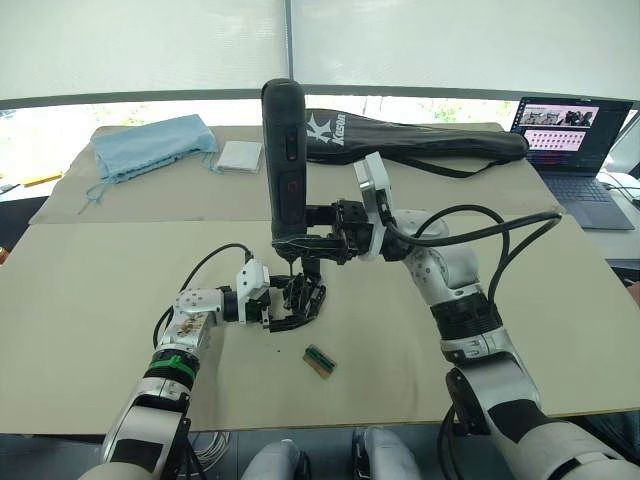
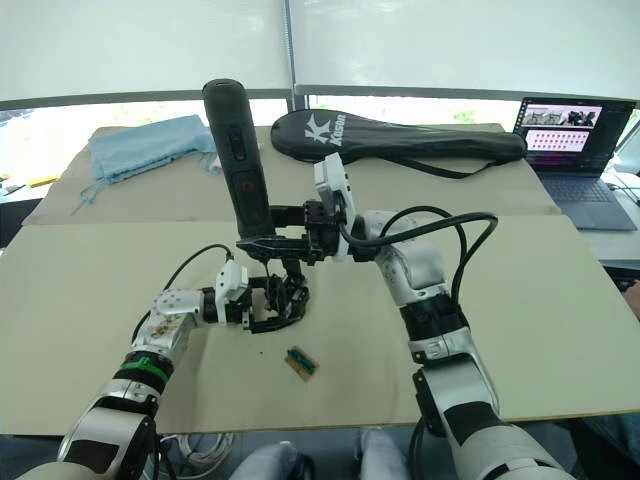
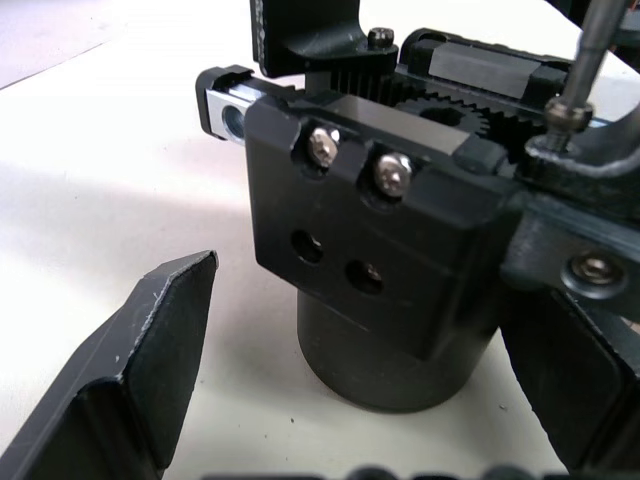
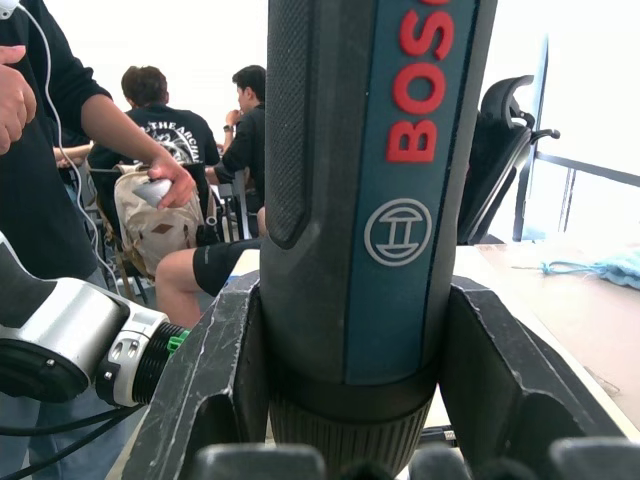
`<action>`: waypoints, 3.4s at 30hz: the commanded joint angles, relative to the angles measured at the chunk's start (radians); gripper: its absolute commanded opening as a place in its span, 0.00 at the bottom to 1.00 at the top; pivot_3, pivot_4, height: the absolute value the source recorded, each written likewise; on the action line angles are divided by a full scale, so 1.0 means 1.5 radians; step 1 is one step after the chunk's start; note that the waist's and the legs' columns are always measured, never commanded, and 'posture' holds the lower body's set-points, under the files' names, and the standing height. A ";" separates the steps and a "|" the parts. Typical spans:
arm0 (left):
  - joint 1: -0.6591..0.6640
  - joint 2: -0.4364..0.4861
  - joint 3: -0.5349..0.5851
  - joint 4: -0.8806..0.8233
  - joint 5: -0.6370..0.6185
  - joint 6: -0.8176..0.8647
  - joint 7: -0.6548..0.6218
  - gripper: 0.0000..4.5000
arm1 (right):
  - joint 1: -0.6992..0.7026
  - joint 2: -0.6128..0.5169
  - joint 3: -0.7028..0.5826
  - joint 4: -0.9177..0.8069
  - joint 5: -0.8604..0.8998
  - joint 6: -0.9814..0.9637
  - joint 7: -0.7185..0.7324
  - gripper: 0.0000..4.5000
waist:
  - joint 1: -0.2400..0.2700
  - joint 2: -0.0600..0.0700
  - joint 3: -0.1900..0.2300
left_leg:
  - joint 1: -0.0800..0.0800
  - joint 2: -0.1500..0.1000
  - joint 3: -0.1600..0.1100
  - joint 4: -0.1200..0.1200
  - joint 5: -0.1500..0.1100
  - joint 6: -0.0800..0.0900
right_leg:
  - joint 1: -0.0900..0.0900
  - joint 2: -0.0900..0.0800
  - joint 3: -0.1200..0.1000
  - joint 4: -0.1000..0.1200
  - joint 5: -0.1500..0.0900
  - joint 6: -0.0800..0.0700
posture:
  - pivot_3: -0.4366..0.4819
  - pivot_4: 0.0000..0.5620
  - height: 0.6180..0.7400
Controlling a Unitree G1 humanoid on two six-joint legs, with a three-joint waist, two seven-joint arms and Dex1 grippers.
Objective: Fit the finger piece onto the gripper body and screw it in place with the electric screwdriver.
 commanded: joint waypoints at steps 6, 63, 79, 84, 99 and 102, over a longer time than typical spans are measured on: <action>-0.005 -0.014 -0.014 0.032 0.017 -0.013 -0.007 1.00 | -0.016 0.001 -0.009 -0.012 0.004 -0.020 0.001 0.43 | 0.000 0.000 0.000 | 0.000 0.000 0.000 0.000 0.000 0.000 | 0.000 0.000 0.001 0.000 0.000 0.000 | 0.48 0.27 1.00; -0.061 -0.021 -0.027 0.130 0.061 -0.088 -0.054 0.54 | -0.009 -0.005 0.007 0.003 -0.020 -0.035 0.005 0.43 | 0.002 0.000 -0.001 | 0.000 0.000 0.000 0.000 0.000 0.001 | 0.000 -0.001 0.003 0.000 0.000 0.000 | 0.48 0.27 1.00; -0.054 -0.018 -0.025 0.123 0.054 -0.071 -0.051 0.54 | 0.009 -0.001 0.052 0.009 -0.058 -0.023 -0.020 0.43 | 0.002 0.000 -0.004 | 0.000 0.000 0.000 0.000 -0.001 0.002 | 0.000 -0.001 0.003 0.000 0.000 0.000 | 0.48 0.27 1.00; -0.055 -0.017 -0.026 0.126 0.055 -0.070 -0.050 0.54 | 0.020 -0.004 0.070 0.012 -0.070 -0.012 -0.035 0.43 | 0.002 0.000 -0.005 | 0.000 0.000 0.000 0.000 -0.001 0.002 | 0.000 -0.001 0.003 0.000 0.000 0.000 | 0.48 0.27 1.00; -0.059 -0.017 -0.028 0.133 0.061 -0.069 -0.049 0.54 | 0.045 0.005 0.100 0.001 -0.075 -0.009 -0.065 0.43 | 0.002 0.000 -0.010 | 0.001 0.000 0.000 0.000 -0.001 0.002 | 0.001 -0.001 0.003 0.000 0.000 0.000 | 0.48 0.27 1.00; -0.058 -0.017 -0.028 0.134 0.062 -0.069 -0.049 0.54 | 0.049 0.004 0.102 0.007 -0.076 -0.008 -0.069 0.43 | 0.002 -0.001 -0.011 | 0.001 0.000 0.000 0.000 -0.001 0.002 | 0.001 -0.001 0.003 0.000 0.000 0.000 | 0.48 0.27 1.00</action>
